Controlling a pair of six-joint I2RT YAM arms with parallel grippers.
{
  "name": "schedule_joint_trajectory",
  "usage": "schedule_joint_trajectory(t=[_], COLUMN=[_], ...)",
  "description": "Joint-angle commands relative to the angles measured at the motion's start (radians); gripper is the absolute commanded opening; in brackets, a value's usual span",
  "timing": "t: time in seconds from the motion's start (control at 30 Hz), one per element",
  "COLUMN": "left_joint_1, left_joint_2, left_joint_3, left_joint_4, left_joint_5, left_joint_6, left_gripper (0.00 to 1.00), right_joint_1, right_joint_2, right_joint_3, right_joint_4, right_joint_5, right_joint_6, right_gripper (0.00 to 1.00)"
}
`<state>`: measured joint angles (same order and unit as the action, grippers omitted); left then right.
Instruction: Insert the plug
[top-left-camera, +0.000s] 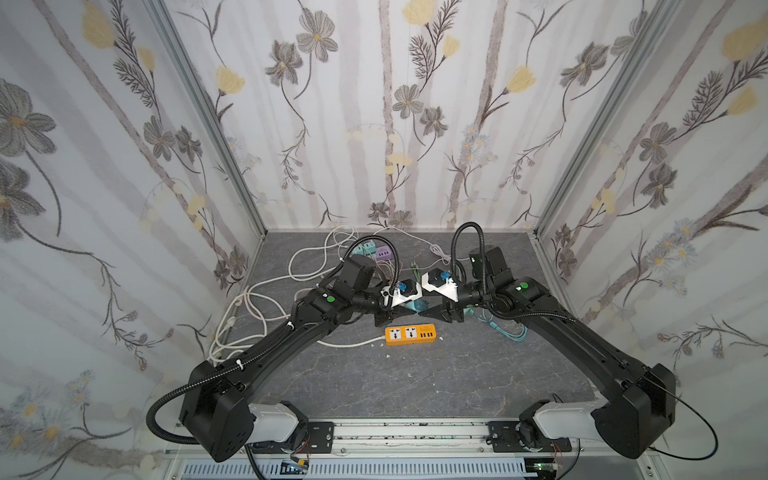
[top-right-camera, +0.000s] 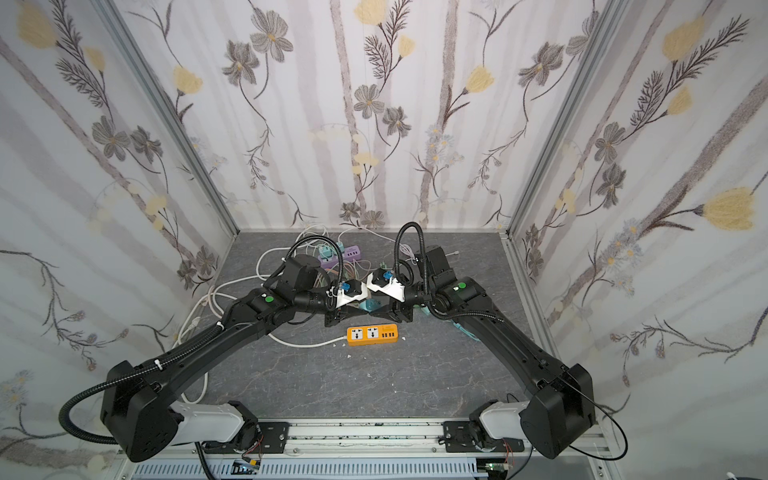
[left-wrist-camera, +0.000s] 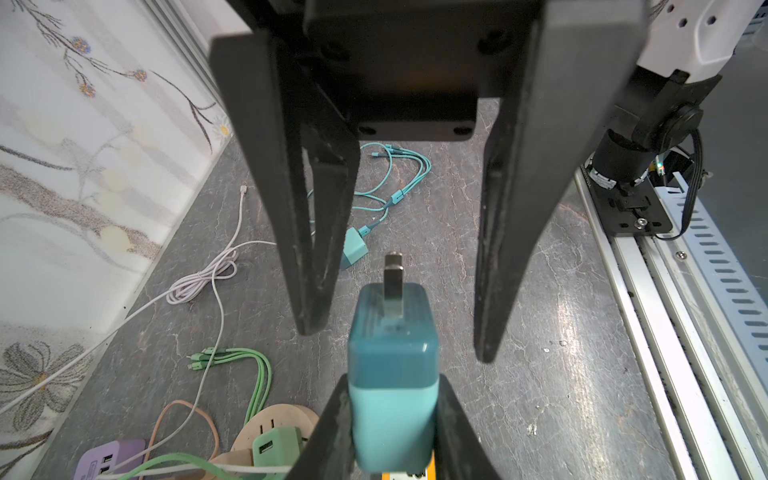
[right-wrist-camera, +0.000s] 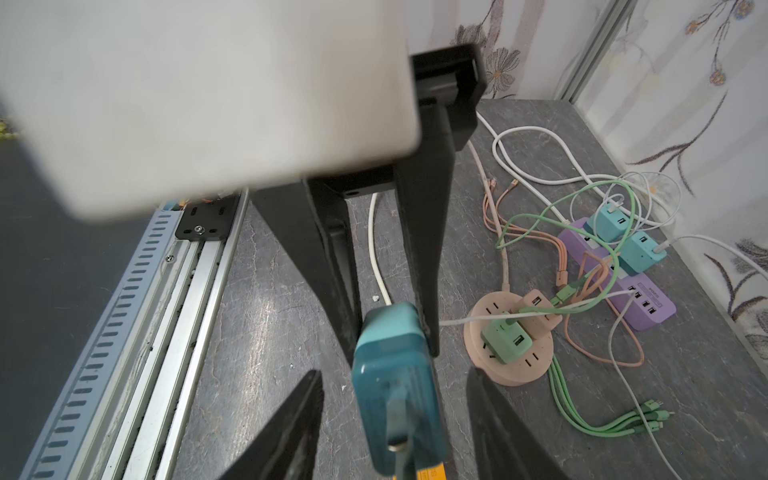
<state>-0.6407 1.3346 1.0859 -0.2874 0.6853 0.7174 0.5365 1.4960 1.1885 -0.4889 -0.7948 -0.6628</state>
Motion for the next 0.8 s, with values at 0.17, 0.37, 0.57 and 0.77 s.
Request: schedule_joint_trajectory(t=[0.17,0.37,0.57,0.77], left_joint_1=[0.001,0.003,0.001,0.002], left_joint_2=[-0.011,-0.012,-0.012,-0.01], left_joint_3=[-0.01,-0.011,-0.011,-0.008], left_joint_4=[0.052,0.053,0.053,0.054], left_joint_5=[0.03,0.03,0.029,0.034], left_joint_6=[-0.013,-0.016,-0.019,-0.02], left_gripper=[0.0,0.0,0.0,0.0], right_joint_1=[0.002,0.002,0.002,0.004], right_joint_2=[0.02,0.029,0.035,0.045], right_joint_3=[-0.003,-0.004,-0.002,0.002], right_joint_4=[-0.001,-0.002,-0.022,-0.04], right_joint_5=[-0.054,-0.046,-0.039,-0.021], right_joint_6=[-0.015,-0.024,-0.043,-0.054], right_gripper=[0.39,0.31,0.28,0.37])
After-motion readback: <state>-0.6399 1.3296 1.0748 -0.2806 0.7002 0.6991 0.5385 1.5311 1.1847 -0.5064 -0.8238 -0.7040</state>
